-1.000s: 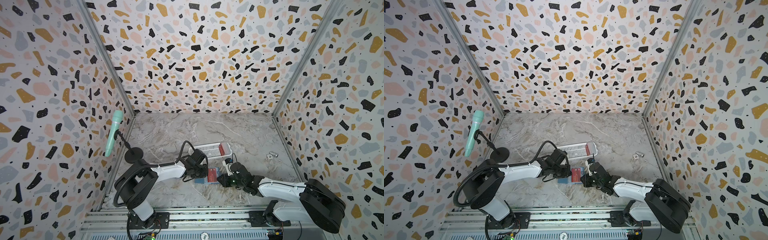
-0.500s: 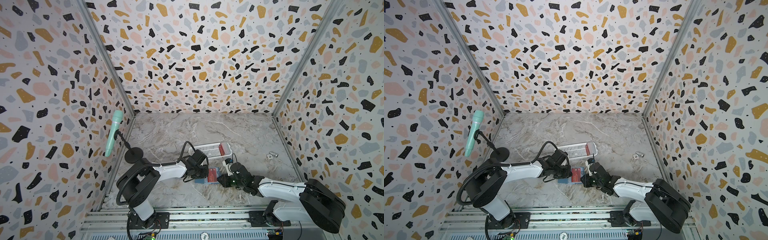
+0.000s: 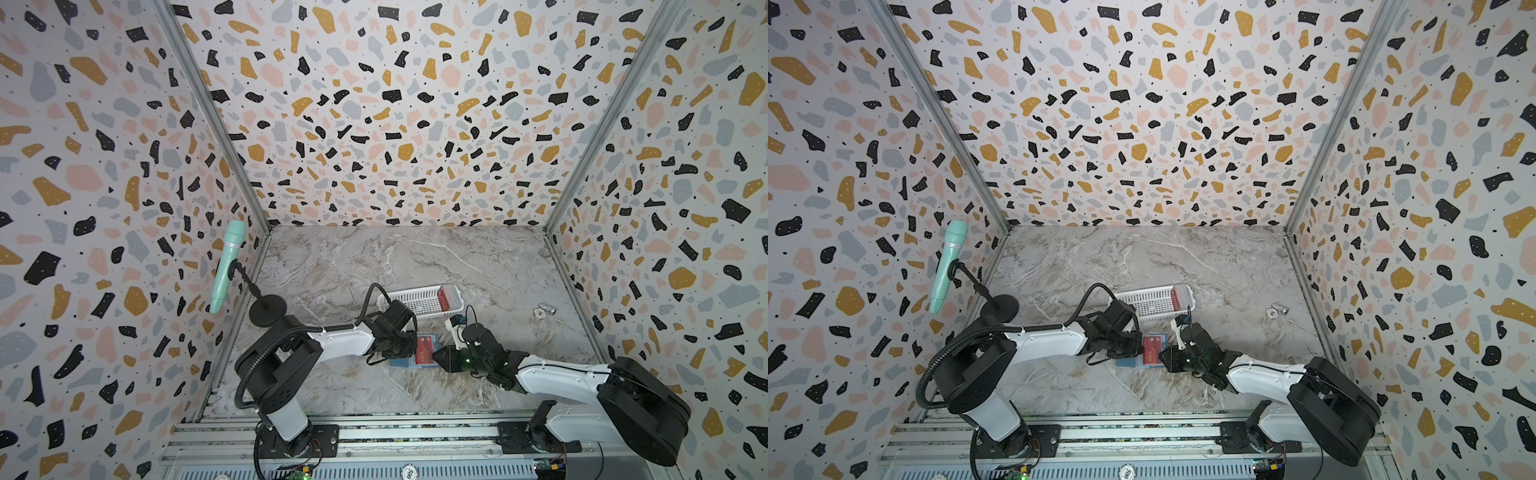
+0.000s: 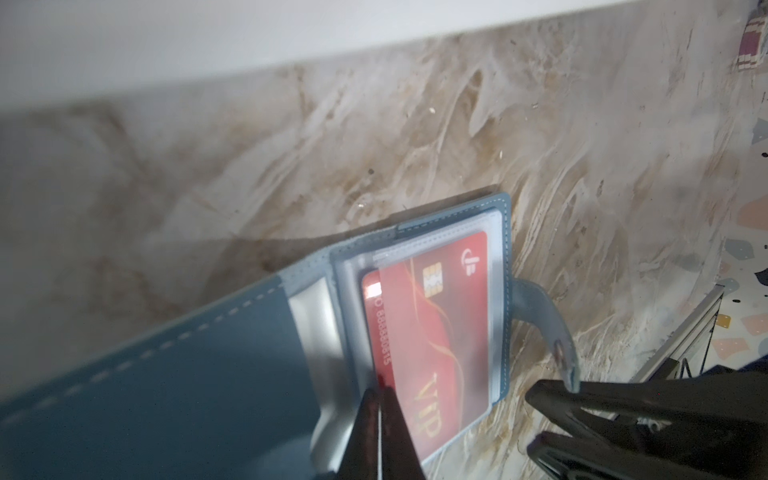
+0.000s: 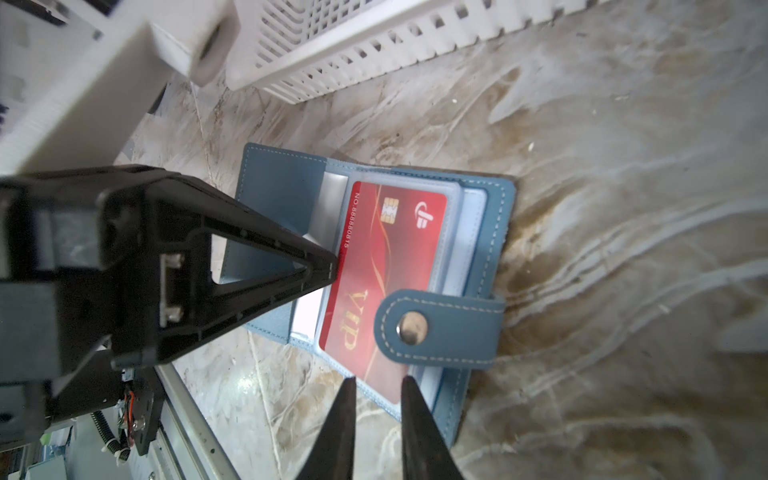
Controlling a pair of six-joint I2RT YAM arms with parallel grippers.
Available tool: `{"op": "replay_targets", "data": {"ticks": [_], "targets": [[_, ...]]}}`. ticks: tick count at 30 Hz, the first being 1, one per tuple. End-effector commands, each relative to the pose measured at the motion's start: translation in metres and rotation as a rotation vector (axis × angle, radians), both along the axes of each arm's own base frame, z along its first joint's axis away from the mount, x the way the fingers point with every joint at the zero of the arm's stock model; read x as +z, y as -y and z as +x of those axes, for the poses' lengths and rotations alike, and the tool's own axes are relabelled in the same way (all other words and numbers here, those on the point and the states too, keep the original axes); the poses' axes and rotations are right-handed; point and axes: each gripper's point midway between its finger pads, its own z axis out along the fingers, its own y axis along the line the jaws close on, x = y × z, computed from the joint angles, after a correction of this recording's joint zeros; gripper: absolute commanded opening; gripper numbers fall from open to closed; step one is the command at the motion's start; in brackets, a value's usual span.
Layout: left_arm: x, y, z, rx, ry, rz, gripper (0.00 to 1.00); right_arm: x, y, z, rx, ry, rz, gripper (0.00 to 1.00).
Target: Put the credit cards into the card holder
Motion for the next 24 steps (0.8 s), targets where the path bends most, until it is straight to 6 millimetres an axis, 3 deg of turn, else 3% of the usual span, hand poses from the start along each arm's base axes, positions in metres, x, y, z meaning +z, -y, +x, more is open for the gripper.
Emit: {"op": "replay_targets", "data": {"ticks": [1,24], "targets": [[-0.0086,-0.0033,-0.0051,-0.007,-0.012,0.024,0.08,0.0008,-0.0027,0.0018,0.002,-0.003,0.010,0.22],[-0.0151,-0.0073,-0.0085,-0.001,-0.020,0.035,0.05,-0.0045,-0.0097,0.0032,0.017,-0.019,0.022,0.24]]}}
